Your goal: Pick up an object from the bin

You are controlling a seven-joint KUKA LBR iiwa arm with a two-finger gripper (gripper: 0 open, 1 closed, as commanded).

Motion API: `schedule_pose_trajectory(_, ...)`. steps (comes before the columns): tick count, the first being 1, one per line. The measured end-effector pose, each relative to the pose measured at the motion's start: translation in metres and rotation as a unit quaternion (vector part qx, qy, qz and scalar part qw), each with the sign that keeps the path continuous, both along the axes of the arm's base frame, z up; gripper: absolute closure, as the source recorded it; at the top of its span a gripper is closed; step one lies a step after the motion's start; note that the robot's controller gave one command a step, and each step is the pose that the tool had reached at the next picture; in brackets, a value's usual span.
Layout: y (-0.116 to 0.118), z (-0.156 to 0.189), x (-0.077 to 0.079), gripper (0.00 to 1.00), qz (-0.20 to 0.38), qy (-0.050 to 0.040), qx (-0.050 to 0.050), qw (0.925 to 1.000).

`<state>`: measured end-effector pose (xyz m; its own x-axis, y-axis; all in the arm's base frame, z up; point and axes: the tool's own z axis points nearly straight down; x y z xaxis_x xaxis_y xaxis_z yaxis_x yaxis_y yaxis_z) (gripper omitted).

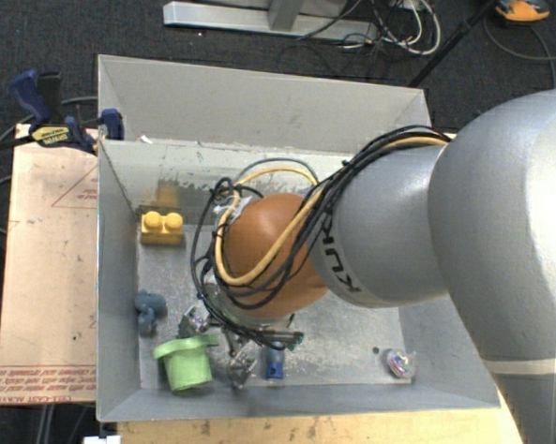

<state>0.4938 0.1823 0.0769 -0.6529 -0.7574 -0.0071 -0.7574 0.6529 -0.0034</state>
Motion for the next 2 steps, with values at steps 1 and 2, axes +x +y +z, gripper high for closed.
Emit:
schedule_pose_trajectory(1,-0.001,0.002,0.001,1.00,-0.002,-0.0008,0.000,1.0000)
schedule_pose_trajectory(2,-0.005,0.133,0.009,1.00,-0.010,-0.0015,0.001,0.9999)
